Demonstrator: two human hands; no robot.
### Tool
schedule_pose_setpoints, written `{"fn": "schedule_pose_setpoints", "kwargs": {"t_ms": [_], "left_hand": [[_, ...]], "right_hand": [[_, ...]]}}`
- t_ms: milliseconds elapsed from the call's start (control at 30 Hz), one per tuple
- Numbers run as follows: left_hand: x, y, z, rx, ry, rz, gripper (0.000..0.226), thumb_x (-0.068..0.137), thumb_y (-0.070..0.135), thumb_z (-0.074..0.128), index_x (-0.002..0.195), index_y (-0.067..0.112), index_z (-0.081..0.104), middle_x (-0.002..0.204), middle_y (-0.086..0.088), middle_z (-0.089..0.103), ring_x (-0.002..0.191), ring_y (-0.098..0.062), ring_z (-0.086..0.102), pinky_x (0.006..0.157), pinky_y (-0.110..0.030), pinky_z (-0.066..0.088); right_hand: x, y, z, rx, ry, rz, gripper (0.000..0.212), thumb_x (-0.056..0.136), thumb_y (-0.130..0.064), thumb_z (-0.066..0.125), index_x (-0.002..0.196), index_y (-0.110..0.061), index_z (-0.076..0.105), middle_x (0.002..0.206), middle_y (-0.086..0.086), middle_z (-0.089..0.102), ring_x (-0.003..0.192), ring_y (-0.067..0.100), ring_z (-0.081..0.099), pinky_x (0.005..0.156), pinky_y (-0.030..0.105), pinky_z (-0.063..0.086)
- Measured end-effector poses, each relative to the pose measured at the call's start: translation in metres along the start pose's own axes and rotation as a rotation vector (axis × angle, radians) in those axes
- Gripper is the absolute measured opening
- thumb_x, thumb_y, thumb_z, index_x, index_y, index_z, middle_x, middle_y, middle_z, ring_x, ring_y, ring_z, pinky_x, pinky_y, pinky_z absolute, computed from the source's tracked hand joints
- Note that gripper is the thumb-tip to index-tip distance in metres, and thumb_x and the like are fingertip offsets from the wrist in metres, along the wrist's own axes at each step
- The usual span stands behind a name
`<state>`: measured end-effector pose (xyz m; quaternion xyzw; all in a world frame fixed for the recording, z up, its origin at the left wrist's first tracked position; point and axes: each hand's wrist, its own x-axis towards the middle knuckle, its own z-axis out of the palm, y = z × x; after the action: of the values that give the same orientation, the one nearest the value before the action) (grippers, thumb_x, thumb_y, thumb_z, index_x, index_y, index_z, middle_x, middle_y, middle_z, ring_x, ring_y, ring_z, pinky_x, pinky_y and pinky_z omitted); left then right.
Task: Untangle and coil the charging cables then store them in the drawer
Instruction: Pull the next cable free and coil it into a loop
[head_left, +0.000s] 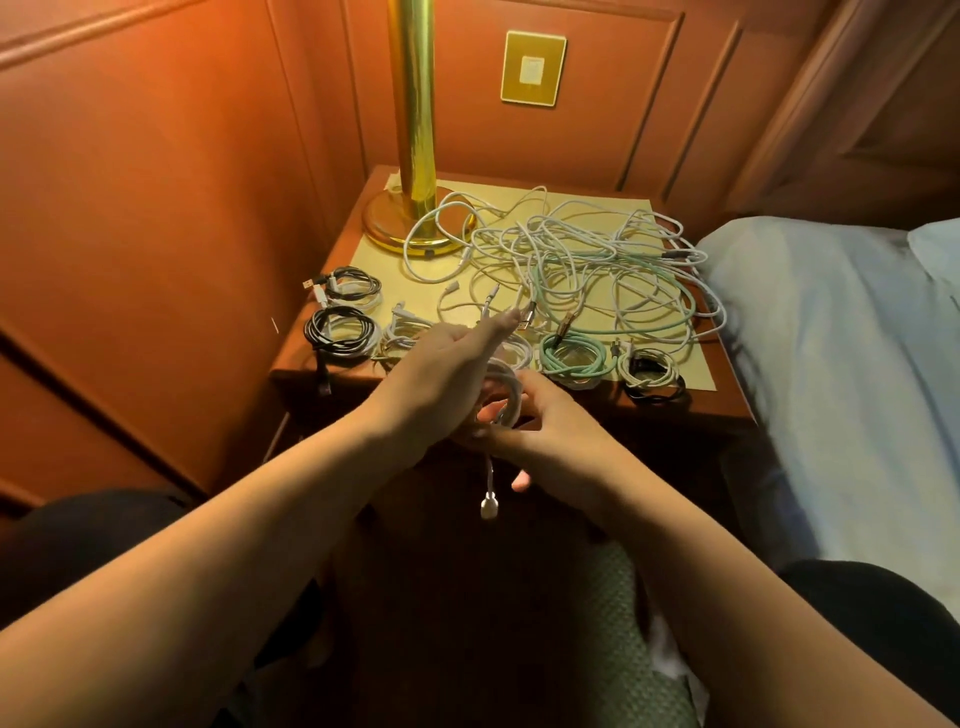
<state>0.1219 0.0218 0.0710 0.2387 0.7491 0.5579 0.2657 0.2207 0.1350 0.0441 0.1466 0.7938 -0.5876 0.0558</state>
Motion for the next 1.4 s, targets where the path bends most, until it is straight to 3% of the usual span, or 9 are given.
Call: {"fn": "schedule_pose_setpoints", "kwargs": {"t_ms": [167,400,567,733,900,1033,1133,1233,1400], "left_hand": [[-0.037,-0.008,0.005,-0.081,0.061,0.067,0.071,0.108,0.049,0.035,0.057,0.003,0.052,0.050,-0.007,0.043,0.048,-0.020,0.037,0.047,-0.025,0.032],[-0.056,-0.011,0.006,-0.067,0.144,0.008,0.074,0.105,0.060,0.024,0.071,0.002,0.055,0.050,-0.004,0.045,0.052,-0.022,0.041,0.058,-0.036,0.036],[-0.048,-0.017,0.007,-0.091,0.099,-0.081,0.063,0.104,0.063,0.026,0.079,0.014,0.057,0.051,0.001,0.050,0.046,-0.014,0.043,0.051,-0.030,0.035],[-0.052,-0.019,-0.001,-0.057,-0.002,-0.128,0.073,0.106,0.059,0.021,0.078,0.004,0.060,0.046,0.000,0.052,0.040,-0.014,0.051,0.044,-0.023,0.043],[-0.051,-0.037,-0.015,-0.013,0.040,-0.062,0.064,0.105,0.057,0.029,0.084,0.008,0.063,0.063,0.000,0.065,0.063,-0.012,0.062,0.067,-0.033,0.050],[-0.054,-0.041,-0.034,0.283,0.187,0.052,0.047,0.080,0.071,0.067,0.096,0.027,0.063,0.095,0.008,0.068,0.086,-0.006,0.064,0.076,-0.031,0.054],[-0.056,-0.036,-0.048,0.345,0.082,-0.067,0.042,0.064,0.056,0.088,0.078,0.019,0.074,0.078,0.001,0.074,0.072,-0.009,0.066,0.064,-0.025,0.050],[-0.058,-0.033,-0.041,0.049,-0.141,-0.329,0.027,0.086,0.036,0.078,0.082,0.009,0.080,0.082,-0.010,0.078,0.070,-0.017,0.069,0.067,-0.030,0.049],[-0.053,-0.030,-0.030,-0.220,-0.063,-0.497,0.031,0.100,0.021,0.050,0.094,0.003,0.074,0.092,-0.012,0.079,0.075,-0.022,0.070,0.080,-0.037,0.053]], "right_hand": [[-0.024,0.012,0.022,0.012,0.092,-0.159,0.024,0.083,-0.036,0.081,0.106,-0.031,0.074,0.095,0.000,0.074,0.075,0.011,0.060,0.067,0.038,0.053],[-0.046,0.012,0.025,-0.128,0.204,-0.204,0.014,0.088,-0.038,0.081,0.096,-0.026,0.081,0.096,-0.010,0.074,0.067,0.005,0.058,0.061,0.029,0.050],[-0.039,0.003,0.021,0.321,-0.064,-0.144,0.017,0.095,-0.012,0.072,0.079,-0.013,0.071,0.077,0.008,0.073,0.054,0.005,0.063,0.046,0.015,0.043],[-0.035,-0.010,0.026,0.778,-0.394,0.133,0.017,0.097,-0.027,0.053,0.089,-0.019,0.065,0.074,0.001,0.061,0.038,0.002,0.038,0.037,0.017,0.015],[-0.027,-0.018,0.036,0.350,-0.153,0.107,0.032,0.106,-0.029,0.045,0.079,-0.019,0.059,0.057,-0.011,0.052,0.046,0.001,0.042,0.047,0.020,0.029],[-0.016,-0.018,0.025,0.515,0.056,0.118,0.037,0.107,-0.021,0.039,0.072,-0.022,0.050,0.060,-0.007,0.038,0.048,0.006,0.027,0.045,0.020,0.019],[-0.010,-0.017,0.012,0.659,0.124,0.054,0.038,0.110,-0.026,0.036,0.073,-0.022,0.042,0.064,-0.004,0.032,0.049,0.008,0.018,0.049,0.027,0.013],[-0.009,-0.016,0.012,0.775,0.109,0.037,0.039,0.110,-0.028,0.035,0.072,-0.022,0.040,0.063,-0.005,0.031,0.046,0.007,0.016,0.048,0.026,0.013],[-0.010,-0.014,0.023,0.936,0.040,0.122,0.038,0.106,-0.030,0.039,0.069,-0.023,0.040,0.061,-0.006,0.030,0.039,0.006,0.017,0.041,0.021,0.015]]}}
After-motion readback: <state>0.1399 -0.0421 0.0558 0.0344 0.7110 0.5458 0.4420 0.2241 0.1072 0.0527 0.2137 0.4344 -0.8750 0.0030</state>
